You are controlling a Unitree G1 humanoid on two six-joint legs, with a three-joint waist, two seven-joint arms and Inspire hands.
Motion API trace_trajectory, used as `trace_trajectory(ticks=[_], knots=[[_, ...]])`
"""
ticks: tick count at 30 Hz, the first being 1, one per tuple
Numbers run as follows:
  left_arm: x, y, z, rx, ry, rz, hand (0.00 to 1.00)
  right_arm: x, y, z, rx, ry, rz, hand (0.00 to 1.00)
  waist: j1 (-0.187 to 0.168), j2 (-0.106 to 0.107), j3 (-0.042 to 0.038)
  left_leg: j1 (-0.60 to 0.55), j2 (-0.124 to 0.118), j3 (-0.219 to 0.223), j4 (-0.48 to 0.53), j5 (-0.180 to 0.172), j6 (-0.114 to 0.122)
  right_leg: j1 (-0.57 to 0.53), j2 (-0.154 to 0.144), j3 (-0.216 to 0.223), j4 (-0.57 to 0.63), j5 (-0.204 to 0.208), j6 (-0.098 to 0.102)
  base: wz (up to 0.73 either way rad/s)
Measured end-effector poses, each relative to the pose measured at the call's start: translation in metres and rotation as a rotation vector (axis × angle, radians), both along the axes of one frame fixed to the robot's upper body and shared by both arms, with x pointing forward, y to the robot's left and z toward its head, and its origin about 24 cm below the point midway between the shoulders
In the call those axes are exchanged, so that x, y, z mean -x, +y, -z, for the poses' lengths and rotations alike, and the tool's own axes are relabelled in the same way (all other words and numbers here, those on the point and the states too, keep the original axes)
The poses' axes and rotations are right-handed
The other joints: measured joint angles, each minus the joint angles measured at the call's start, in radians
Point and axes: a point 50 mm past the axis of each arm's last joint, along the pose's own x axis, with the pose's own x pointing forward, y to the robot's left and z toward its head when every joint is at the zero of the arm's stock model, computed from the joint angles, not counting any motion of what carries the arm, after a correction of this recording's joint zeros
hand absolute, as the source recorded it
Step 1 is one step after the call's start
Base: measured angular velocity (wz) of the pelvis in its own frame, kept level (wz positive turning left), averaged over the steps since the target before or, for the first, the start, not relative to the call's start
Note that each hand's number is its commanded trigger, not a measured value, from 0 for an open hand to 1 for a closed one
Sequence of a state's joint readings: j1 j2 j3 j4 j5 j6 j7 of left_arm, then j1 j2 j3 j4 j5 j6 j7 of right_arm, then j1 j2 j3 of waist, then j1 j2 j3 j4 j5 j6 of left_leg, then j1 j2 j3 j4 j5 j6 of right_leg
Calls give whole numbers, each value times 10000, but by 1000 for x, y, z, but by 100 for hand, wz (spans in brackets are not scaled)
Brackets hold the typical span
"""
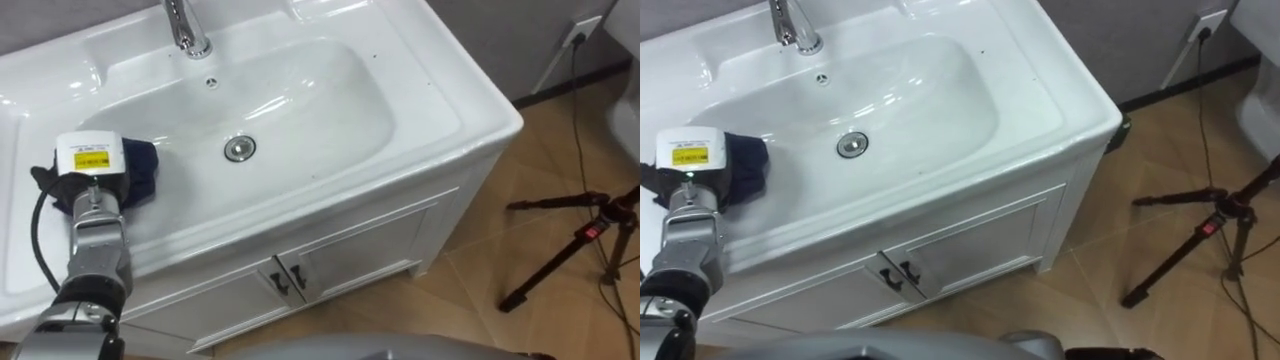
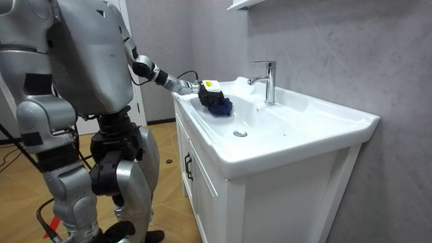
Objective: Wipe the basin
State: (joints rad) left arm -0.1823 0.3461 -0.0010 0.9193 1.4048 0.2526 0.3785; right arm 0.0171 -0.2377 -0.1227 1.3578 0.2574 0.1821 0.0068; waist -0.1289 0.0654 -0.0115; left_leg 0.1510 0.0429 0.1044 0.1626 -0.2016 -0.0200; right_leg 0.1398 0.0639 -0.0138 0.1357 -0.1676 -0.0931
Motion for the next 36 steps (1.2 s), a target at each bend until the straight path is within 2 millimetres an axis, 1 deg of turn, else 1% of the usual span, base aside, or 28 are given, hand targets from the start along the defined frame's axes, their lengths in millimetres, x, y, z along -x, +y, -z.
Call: trace_trajectory(ticks=[1,5,7,10,14,16,20,22,26,27,28,29,30,34,36], knots=[[0,0,0,12,14,-5,100,-1,1,0,-28,-50,-143,0,-12,-80,49,13,-2,-8,-1,0,0,30,-7,-40,-7,-6,-8,6],[1,-4,3,560,-202,-304,100,-3,1,0,-11,-212,-185,0,-46,-125,80,10,-12,-35,-34,7,-12,129,-22,-137,-25,-16,-16,8],[1,-10,6,896,-262,-358,100,-3,2,1,10,-281,-220,0,-37,-184,107,101,-29,-29,-98,22,-37,172,-35,-153,-52,-49,-1,10],[4,-19,10,1181,-234,-271,100,-3,3,1,50,-255,-483,0,-8,-276,94,197,-47,-2,-103,23,-38,189,-61,-161,-26,-122,17,2],[4,-22,12,1318,-143,-283,100,1,4,2,62,-129,-810,0,-17,-301,92,262,-70,-21,-119,23,-38,265,-78,-176,-3,-125,22,0],[6,-24,14,1404,-52,-308,100,8,4,2,57,122,-879,0,-24,-322,91,407,-94,-19,-145,24,-37,392,-99,-165,-5,-155,39,0],[10,-26,16,1492,75,-329,100,17,4,3,16,428,-1129,0,-32,-328,90,469,-100,20,-222,24,-36,411,-100,-118,35,-173,42,-2],[11,-29,18,1546,167,-344,100,21,5,3,36,656,-1491,0,-44,-342,86,574,-125,36,-309,26,-35,529,-115,-104,6,-193,72,0],[10,-36,20,1813,174,-375,100,22,7,3,-5,937,-2001,0,-41,-378,85,591,-174,70,-311,30,-28,518,-167,-106,20,-235,134,3],[9,-37,21,1995,117,-482,100,23,7,4,-47,1056,-2060,0,-43,-405,78,623,-191,154,-309,43,-6,515,-192,-107,27,-250,158,0],[9,-39,21,2177,53,-577,100,24,7,4,-90,1135,-2049,0,-38,-424,78,639,-200,373,-310,56,12,510,-223,-107,48,-268,187,0],[9,-40,21,2262,17,-612,100,25,8,4,-117,1188,-2037,0,-40,-439,72,638,-206,463,-309,62,22,503,-239,-107,57,-280,205,0],[7,-42,21,2369,-64,-615,100,26,9,4,-165,1292,-2098,0,-62,-475,67,635,-226,562,-306,68,31,499,-269,-115,60,-294,229,6],[0,-52,16,2670,-446,-316,100,30,19,7,-502,1557,-2255,0,-98,-728,74,622,-305,568,-324,90,67,503,-334,-101,60,-334,295,4],[-3,-59,15,2986,-575,-263,100,32,22,8,-580,1645,-2315,0,-104,-799,74,636,-341,570,-329,91,69,500,-366,-53,62,-337,319,-9]])
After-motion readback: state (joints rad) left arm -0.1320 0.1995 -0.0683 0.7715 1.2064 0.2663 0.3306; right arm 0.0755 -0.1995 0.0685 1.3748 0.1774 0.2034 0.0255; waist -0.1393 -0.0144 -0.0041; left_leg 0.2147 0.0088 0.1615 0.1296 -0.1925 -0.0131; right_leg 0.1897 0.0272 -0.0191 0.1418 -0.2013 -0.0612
